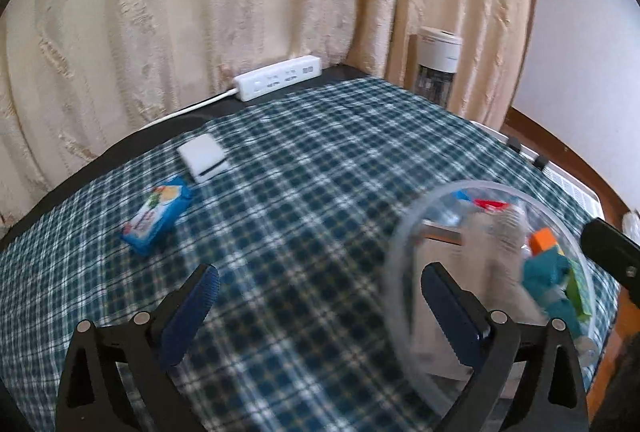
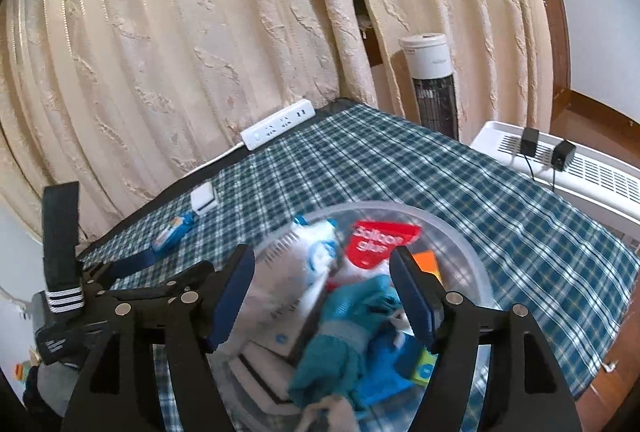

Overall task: Organize objects
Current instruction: 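Move both tools back toward the blue cracker packet and white block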

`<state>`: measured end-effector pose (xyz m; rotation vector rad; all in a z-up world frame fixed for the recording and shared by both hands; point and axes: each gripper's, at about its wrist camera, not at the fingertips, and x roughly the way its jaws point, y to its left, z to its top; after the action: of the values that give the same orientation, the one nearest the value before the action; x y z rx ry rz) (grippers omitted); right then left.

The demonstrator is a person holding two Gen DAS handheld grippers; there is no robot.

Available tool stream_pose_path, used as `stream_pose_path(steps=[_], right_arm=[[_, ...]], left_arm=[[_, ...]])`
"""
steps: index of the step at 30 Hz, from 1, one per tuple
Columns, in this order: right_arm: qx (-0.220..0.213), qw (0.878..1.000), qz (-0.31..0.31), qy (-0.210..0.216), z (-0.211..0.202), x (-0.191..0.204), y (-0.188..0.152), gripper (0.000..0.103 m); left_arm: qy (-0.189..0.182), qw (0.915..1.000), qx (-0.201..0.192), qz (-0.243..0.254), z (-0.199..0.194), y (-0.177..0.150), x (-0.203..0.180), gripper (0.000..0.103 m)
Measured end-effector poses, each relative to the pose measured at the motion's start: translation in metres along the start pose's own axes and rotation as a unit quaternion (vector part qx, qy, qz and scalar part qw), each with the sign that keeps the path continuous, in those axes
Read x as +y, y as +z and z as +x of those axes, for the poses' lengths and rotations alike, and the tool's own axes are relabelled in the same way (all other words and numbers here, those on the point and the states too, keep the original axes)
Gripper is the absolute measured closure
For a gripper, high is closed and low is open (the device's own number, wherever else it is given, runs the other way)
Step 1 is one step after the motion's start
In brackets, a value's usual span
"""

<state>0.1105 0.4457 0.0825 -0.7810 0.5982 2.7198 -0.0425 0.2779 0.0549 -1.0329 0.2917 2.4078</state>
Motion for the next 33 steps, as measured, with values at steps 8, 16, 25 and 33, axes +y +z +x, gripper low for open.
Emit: stream_pose_path(steps=[8,16,25,33], right_arm=[[0.0,1.0,-0.018,0.023,0.011,0.028,0.009,0.03],[0.011,0.998,-0.034,0.047,0.028,0.055,0.016,0.026],[0.033,0.996,-0.057,0.065,0.053,0.085,0.024,0.026],[0.061,0.992,-0.089,0.071,0.075,0.11,0.03,0.026]], left_arm=[[0.038,0.9983,0.002,-0.045,0.014,0.007,0.057,0.0],[0.089,0.9938,0.013,-0.067,0.037,0.014,0.107,0.0],[0.103,0.9925,0.018,-0.063,0.057,0.02,0.136,0.0],[0.086,0.9913,0.042,-0.091,0.078,0.016,0.159,0.001]])
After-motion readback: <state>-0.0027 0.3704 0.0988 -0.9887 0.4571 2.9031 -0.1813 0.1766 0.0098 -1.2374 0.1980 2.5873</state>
